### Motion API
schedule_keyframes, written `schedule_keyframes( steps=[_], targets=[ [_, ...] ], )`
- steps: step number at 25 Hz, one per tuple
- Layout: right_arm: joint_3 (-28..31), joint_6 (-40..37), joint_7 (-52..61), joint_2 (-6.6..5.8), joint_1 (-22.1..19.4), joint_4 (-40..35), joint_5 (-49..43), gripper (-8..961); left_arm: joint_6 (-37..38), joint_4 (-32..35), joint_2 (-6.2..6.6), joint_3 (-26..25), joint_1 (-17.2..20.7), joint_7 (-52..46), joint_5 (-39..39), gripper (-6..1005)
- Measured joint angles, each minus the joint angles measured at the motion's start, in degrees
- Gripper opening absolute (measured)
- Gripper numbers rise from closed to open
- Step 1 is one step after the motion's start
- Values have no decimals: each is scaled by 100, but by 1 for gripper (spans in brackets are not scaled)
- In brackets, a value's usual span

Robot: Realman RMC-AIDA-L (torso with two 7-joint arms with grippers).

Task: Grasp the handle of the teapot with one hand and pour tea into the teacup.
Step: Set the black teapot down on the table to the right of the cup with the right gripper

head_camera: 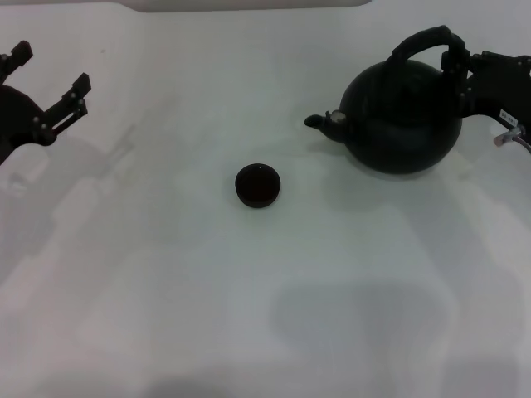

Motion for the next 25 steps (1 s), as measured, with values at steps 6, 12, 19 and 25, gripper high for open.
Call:
schedule_keyframes(
  steps=[6, 12, 19, 25],
  targets=[
    [110, -202, -100, 6, 17, 150, -7, 112, 0, 2, 0, 0, -6, 0, 0, 875],
    [314, -595, -147, 15, 34, 416, 28, 113, 0, 0, 0, 0, -8, 0, 0, 876],
    [318, -701, -162, 15, 109, 652, 27, 114, 0, 24, 0, 0, -8, 0, 0, 876],
    [321, -810, -176, 14, 121, 738, 29, 114, 1, 29, 0, 0, -8, 0, -6, 875]
  ],
)
